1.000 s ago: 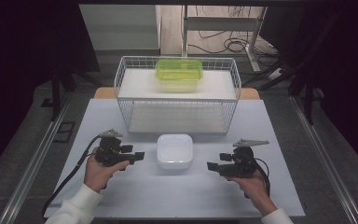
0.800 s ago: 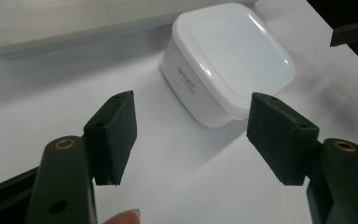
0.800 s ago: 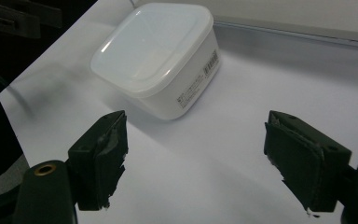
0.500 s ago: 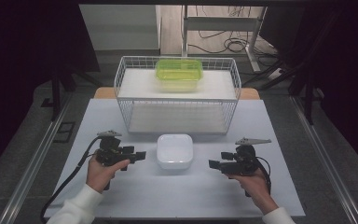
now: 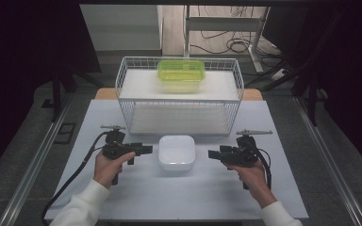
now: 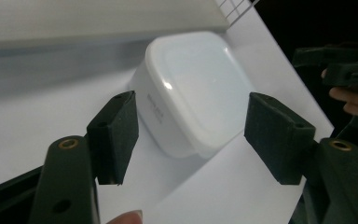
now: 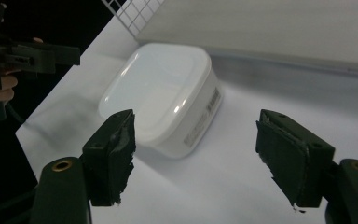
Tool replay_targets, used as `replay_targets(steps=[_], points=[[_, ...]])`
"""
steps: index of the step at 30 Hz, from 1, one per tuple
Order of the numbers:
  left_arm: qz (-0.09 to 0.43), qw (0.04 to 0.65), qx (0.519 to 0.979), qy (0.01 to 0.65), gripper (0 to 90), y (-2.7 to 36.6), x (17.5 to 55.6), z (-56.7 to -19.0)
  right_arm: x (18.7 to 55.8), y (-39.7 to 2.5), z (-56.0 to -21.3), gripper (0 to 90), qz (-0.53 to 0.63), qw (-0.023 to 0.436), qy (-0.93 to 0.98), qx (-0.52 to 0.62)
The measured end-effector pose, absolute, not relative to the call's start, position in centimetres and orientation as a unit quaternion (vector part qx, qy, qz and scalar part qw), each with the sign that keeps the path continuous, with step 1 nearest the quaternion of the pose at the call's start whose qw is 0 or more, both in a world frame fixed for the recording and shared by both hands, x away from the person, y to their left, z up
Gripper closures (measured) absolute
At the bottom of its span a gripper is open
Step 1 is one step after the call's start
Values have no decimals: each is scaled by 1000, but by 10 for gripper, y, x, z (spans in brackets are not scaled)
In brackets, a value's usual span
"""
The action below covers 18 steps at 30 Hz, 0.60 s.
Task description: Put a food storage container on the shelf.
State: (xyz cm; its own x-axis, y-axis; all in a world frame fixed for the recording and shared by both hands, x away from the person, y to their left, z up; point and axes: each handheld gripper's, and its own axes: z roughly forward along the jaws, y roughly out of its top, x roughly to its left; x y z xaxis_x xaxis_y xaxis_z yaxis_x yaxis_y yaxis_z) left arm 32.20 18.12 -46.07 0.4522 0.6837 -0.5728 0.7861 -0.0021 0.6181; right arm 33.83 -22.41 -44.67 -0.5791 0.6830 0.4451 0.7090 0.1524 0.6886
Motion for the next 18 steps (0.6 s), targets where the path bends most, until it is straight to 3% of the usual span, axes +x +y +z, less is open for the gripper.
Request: replay_targets(steps=[18], points=[[-92,473,691,538,362,172,346,-478,378,-195,-463,381,-459,78,-739,-487]])
